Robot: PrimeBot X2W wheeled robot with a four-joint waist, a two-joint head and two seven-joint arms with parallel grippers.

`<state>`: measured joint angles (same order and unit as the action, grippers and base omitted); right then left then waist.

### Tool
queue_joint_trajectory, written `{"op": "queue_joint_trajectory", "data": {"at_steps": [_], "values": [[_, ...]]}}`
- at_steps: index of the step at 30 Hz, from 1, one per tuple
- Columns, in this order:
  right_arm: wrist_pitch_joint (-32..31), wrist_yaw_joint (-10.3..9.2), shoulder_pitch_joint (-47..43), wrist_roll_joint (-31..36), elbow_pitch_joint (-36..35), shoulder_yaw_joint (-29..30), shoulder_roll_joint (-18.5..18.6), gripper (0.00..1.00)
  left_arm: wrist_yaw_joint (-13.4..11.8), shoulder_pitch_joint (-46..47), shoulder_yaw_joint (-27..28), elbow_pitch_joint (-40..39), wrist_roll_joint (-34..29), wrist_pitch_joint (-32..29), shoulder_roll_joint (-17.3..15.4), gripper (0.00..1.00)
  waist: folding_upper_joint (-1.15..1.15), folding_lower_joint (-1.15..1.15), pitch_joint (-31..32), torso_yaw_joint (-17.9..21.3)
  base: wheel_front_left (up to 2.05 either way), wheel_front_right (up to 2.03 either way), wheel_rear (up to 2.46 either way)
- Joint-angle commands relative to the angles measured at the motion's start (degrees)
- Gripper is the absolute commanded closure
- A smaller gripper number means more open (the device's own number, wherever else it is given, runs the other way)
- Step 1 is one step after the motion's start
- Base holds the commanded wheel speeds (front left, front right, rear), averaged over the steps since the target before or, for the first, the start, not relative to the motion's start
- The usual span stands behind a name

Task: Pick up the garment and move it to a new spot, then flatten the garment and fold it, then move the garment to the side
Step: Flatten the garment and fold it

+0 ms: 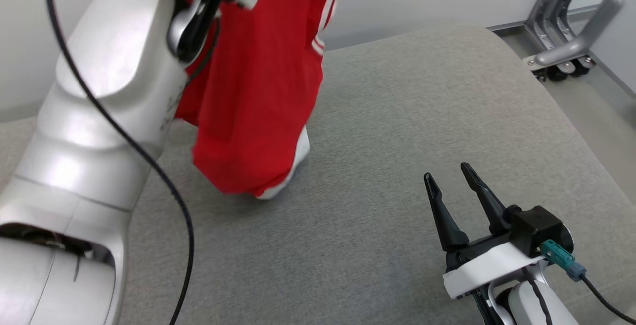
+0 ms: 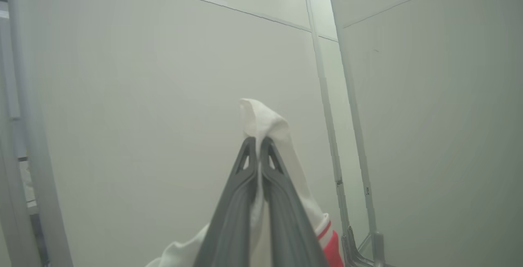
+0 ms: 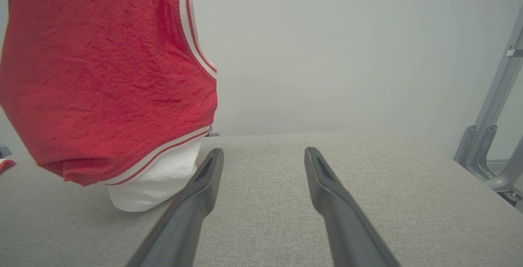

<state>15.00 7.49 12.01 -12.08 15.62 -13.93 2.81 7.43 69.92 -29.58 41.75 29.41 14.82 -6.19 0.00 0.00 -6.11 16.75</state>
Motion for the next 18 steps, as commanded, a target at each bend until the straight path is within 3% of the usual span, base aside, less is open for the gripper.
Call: {"op": "queue_joint_trajectory", "data": {"at_steps": [1,5,10,15,18], "values": [[0.4,0.01,0.1,-0.5,0.1,-0.4,0.2,0.0,0.0,3.0,-2.1,-0.1,-0.6,0.1,0.7,1.0,0.0,0.0,-0.1,1.4,0.0,0.0,0.0],[0.4,0.0,0.4,-0.6,0.5,-1.1,0.3,0.0,0.0,8.6,-6.1,0.9,-0.8,0.3,2.1,1.0,0.0,0.0,-0.5,3.5,0.0,0.0,0.0],[0.4,0.01,0.6,-0.6,0.1,0.1,0.2,0.0,0.0,10.5,-6.9,-2.5,-0.7,0.3,2.9,1.0,0.0,0.0,-1.1,4.3,0.0,0.0,0.0],[0.4,0.01,-0.1,-0.3,-0.7,2.5,0.2,0.0,0.0,5.0,-8.1,-7.6,0.5,0.3,3.0,1.0,0.0,0.0,-2.0,3.2,0.0,0.0,0.0],[0.4,0.01,-1.3,0.2,-1.2,4.5,0.2,0.0,0.0,-1.6,-7.5,-10.4,1.2,0.3,1.1,1.0,0.0,0.0,-2.8,0.9,0.0,0.0,0.0]]}}
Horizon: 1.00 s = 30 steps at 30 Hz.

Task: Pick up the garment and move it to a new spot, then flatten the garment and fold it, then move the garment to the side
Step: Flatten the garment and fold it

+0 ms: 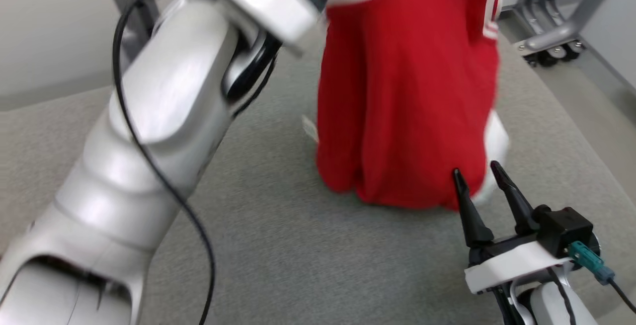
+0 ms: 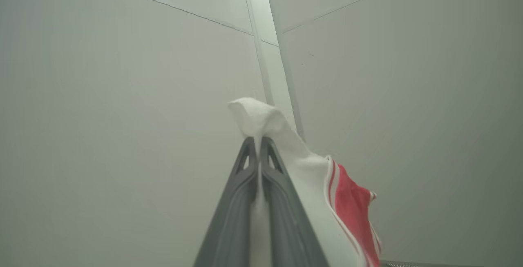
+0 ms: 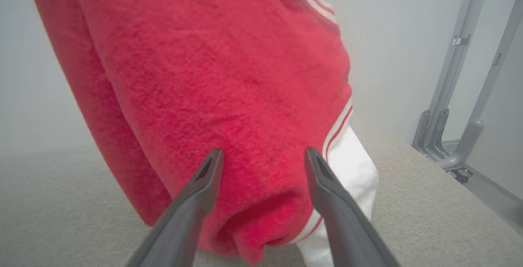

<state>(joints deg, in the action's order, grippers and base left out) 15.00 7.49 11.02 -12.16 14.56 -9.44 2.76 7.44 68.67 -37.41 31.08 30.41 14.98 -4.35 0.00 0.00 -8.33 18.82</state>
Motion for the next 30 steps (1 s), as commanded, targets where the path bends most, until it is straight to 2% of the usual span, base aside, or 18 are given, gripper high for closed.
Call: {"op": "queue_joint_trajectory", "data": {"at_steps": [1,3,9,11,12,15,17,22,28,29,30], "values": [[0.4,0.01,-0.4,0.3,-0.3,0.6,0.3,0.0,0.0,-2.9,0.8,-0.7,0.3,0.2,-1.6,1.0,0.0,0.0,-0.7,-2.0,0.0,0.0,0.0],[0.4,0.01,-0.9,0.7,-0.5,1.7,0.3,0.0,0.0,-8.2,2.5,-2.6,0.5,0.2,-3.0,1.0,0.0,0.0,-1.1,-3.5,0.0,0.0,0.0],[0.4,0.01,-1.4,1.4,-1.2,4.0,0.4,0.0,-1.0,-25.3,12.9,-9.0,0.0,0.2,-6.3,1.0,0.0,0.0,-1.6,-7.0,0.0,0.0,0.0],[0.4,0.01,-1.2,1.4,-1.4,4.4,0.6,0.0,-1.6,-30.7,16.6,-11.6,-1.2,0.2,-7.3,1.0,0.0,0.0,-1.7,-7.7,0.0,0.0,0.0],[0.4,0.01,-1.0,1.5,-1.5,4.6,0.8,0.0,-2.0,-35.8,20.3,-14.0,-2.1,0.2,-7.6,1.0,0.0,0.0,-1.7,-8.5,0.0,0.0,0.0],[0.4,0.01,-1.4,1.6,-1.8,4.6,1.0,0.0,-3.1,-41.7,25.7,-16.6,-4.9,0.2,-8.6,1.0,0.0,0.0,-1.8,-9.7,0.0,0.0,0.0],[0.4,0.01,-1.4,1.6,-1.9,4.5,1.1,0.0,-3.9,-44.1,29.0,-17.7,-6.9,0.2,-9.0,1.0,0.0,0.0,-1.9,-10.3,0.0,0.0,0.0],[0.4,0.01,-1.0,1.7,-1.8,4.2,1.2,0.0,-2.6,-45.4,36.0,-17.3,-9.4,0.2,-9.2,1.0,0.0,0.0,-1.9,-11.2,0.0,0.0,0.0],[0.4,0.01,-0.4,1.6,-1.2,3.2,0.9,0.0,-1.8,-43.1,41.7,-13.4,-13.8,0.2,-9.9,1.0,0.0,0.0,-1.4,-10.7,0.0,0.0,0.0],[0.4,0.01,-0.3,1.5,-1.2,3.1,0.9,0.0,-2.1,-42.9,42.2,-12.3,-14.7,0.2,-10.0,0.89,0.0,0.0,-1.3,-10.4,0.0,0.0,0.0],[0.4,0.01,-0.3,1.4,-1.1,2.9,0.9,0.0,-2.7,-42.6,42.9,-11.1,-15.6,0.2,-10.2,0.63,0.0,0.0,-1.2,-10.1,0.0,0.0,0.0]]}}
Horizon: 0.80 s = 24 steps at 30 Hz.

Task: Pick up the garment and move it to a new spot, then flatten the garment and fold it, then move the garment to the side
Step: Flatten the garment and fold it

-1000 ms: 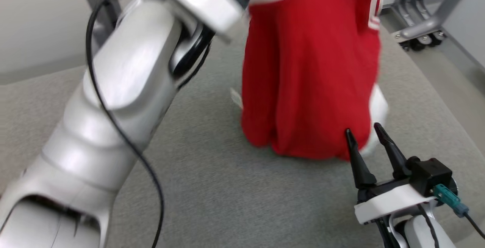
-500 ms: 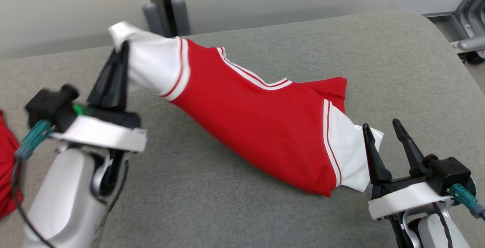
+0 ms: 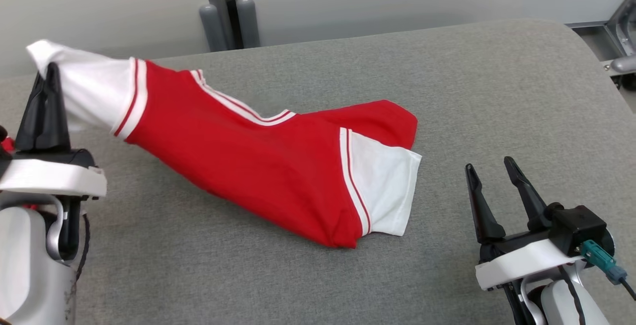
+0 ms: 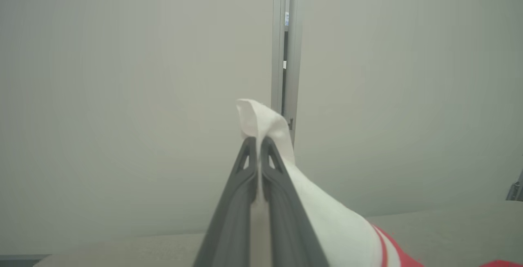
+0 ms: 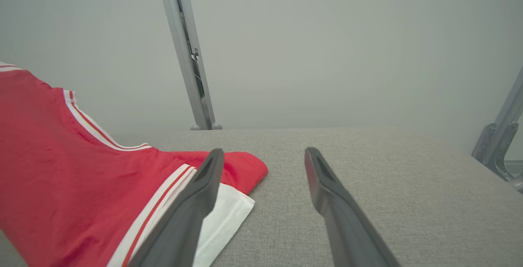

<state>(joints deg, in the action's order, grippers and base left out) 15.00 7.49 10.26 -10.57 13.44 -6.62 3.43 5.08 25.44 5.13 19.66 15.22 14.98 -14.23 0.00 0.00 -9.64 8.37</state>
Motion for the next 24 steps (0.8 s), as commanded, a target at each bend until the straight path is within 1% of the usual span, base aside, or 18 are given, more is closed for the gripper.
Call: {"op": "queue_joint_trajectory", "data": {"at_steps": [1,2,3,6,10,12,15,18,21,24], "values": [[0.4,0.01,0.4,-0.3,0.1,-0.1,0.2,0.0,-0.8,1.0,1.2,1.3,-0.8,0.2,-0.4,0.21,0.0,0.0,0.3,0.6,0.0,0.0,0.0],[0.4,0.01,0.4,-0.4,0.2,0.0,0.2,0.0,-1.4,1.4,2.2,2.4,-0.7,0.2,-0.1,0.0,0.0,0.0,0.4,0.9,0.0,0.0,0.0],[0.4,0.01,0.4,-0.4,0.2,0.0,0.2,0.0,-1.4,1.4,2.2,2.4,-0.7,0.2,-0.1,0.0,0.0,0.0,0.4,0.9,0.0,0.0,0.0],[0.4,0.01,-0.1,-0.3,0.2,0.3,0.1,0.0,-2.4,1.4,4.5,3.9,-0.6,0.2,0.8,0.0,0.0,0.0,0.7,1.4,0.0,0.0,0.0],[0.4,0.01,-0.8,-0.3,0.2,0.8,0.1,0.0,-3.7,-0.1,5.6,2.0,-1.8,0.2,3.2,0.0,0.0,0.0,1.0,1.7,0.0,0.0,0.0],[0.4,0.01,-0.9,-0.3,0.1,1.0,0.1,0.0,-3.9,-0.4,5.4,1.0,-1.9,0.2,4.6,0.0,0.0,0.0,1.0,1.8,0.0,0.0,0.0],[0.4,0.01,-1.1,-0.1,0.2,1.1,0.1,0.0,-2.5,-1.1,3.4,0.3,-2.2,0.2,7.0,0.0,0.0,0.0,1.1,1.8,0.0,0.0,0.0],[0.4,0.01,-1.1,0.0,0.5,1.0,0.0,0.0,-1.5,-2.1,0.8,0.5,-2.0,0.2,8.6,0.0,0.0,0.0,1.4,2.1,0.0,0.0,0.0],[0.4,0.01,-1.2,-0.2,0.7,0.6,0.0,0.0,0.1,-3.4,-3.9,1.9,-1.4,0.1,10.3,0.0,0.0,0.0,1.7,2.5,0.0,0.0,0.0],[0.4,0.01,-1.0,-0.5,0.9,0.2,-0.1,0.0,1.0,-3.9,-9.2,4.1,-0.2,-1.4,10.7,0.0,0.0,0.0,2.1,3.3,0.0,0.0,0.0]]}}
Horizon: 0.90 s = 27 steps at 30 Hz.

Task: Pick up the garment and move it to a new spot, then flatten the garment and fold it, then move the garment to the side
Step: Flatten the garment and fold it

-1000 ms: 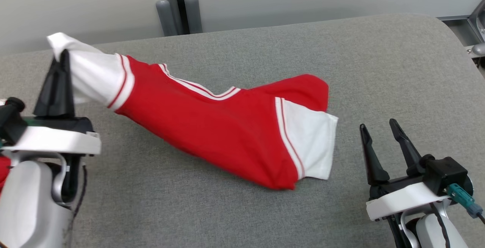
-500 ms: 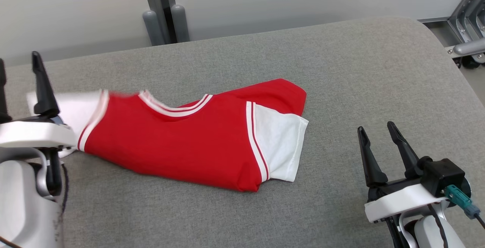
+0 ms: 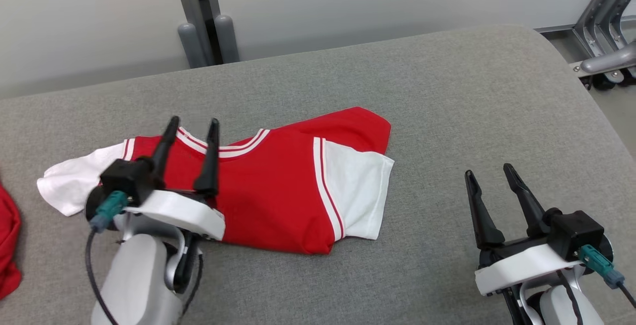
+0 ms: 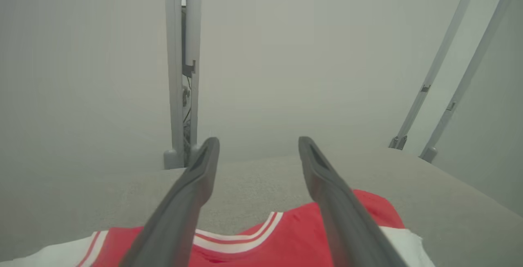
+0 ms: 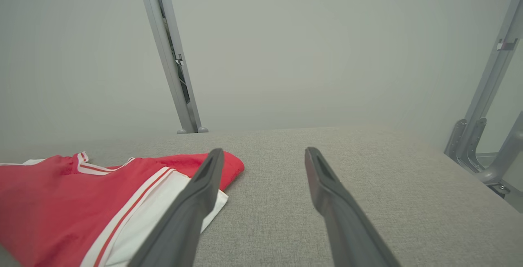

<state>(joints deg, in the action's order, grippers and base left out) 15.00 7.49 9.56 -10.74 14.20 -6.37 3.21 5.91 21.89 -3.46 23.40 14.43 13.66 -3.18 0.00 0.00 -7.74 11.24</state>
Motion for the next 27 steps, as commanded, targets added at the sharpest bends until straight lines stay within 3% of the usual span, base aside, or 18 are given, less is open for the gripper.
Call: {"op": "queue_joint_trajectory", "data": {"at_steps": [1,13,20,27], "values": [[0.4,0.01,-0.3,-0.3,0.1,-0.1,0.1,0.0,0.5,-0.1,-2.1,1.2,1.1,-0.7,-0.3,0.0,0.0,0.0,0.2,0.8,0.0,0.0,0.0],[0.4,0.01,0.8,-2.0,0.3,-2.4,-0.2,0.0,1.5,5.9,-22.3,10.5,7.2,-9.4,0.1,0.0,0.0,0.0,-1.3,9.1,0.0,0.0,0.0],[0.4,0.01,2.0,-4.4,-0.1,-4.1,-0.2,0.0,-3.0,11.7,-26.5,16.5,10.0,-15.1,0.1,0.0,0.0,0.0,-3.4,13.8,0.0,0.0,0.0],[0.4,0.01,2.7,-5.7,-0.3,-4.5,-0.2,0.0,-7.9,16.1,-28.7,23.6,6.5,-17.5,-0.3,0.0,0.0,0.0,-5.1,16.9,0.0,0.0,0.0]]}}
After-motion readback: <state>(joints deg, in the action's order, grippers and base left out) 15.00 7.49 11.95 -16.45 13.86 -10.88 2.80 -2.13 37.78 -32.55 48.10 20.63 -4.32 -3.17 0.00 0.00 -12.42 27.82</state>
